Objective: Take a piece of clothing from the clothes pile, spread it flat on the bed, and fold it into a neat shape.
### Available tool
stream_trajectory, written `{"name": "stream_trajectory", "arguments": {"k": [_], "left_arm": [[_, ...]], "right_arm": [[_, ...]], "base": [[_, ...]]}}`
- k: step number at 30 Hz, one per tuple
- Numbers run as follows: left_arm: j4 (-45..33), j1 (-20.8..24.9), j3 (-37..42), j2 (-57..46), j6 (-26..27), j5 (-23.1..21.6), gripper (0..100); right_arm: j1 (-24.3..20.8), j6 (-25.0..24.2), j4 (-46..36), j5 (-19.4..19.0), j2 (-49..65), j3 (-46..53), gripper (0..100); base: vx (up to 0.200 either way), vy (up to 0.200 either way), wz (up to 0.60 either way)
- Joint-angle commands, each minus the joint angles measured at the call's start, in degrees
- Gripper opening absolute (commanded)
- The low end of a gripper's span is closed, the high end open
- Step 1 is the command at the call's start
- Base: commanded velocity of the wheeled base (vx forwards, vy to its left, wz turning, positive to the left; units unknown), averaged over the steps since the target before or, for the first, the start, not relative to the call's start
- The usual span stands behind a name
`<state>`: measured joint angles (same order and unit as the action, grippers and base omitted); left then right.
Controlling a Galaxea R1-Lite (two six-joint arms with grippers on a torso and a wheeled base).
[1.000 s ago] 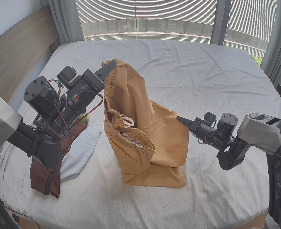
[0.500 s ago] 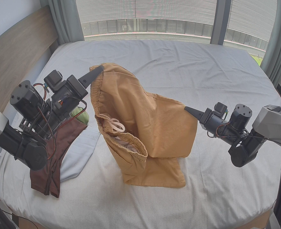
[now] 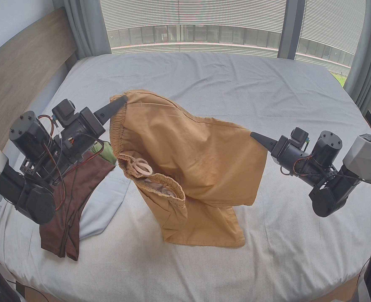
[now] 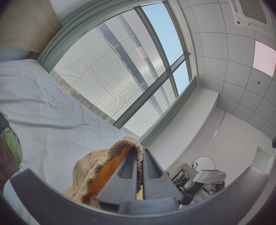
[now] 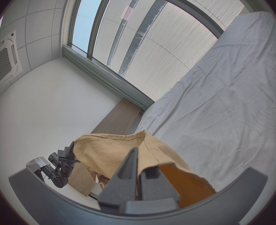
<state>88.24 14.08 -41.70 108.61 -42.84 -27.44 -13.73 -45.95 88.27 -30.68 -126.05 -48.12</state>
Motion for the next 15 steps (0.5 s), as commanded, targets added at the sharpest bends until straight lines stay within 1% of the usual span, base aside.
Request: {"name": "stream_trajectory", "arguments": {"k": [1,6,15], "left_arm": [[0.0,-1.1,0.6,0.6,0.0,-0.3,0],[0.0,-1.9,1.4,0.7,0.3,-0.9,0],[0.0,-3.0,2.8,1.0,0.8,-3.2,0]], "right_arm": [[0.2,0.6,0.1,0.0,0.4,0.0,0],[0.1,1.3,0.1,0.0,0.5,0.0,0],[0.2,1.6,0.1,0.0,2.4,0.1,0]], "base": [[0.000,0.000,0.00],[0.000,0.000,0.00],[0.000,0.000,0.00]]}}
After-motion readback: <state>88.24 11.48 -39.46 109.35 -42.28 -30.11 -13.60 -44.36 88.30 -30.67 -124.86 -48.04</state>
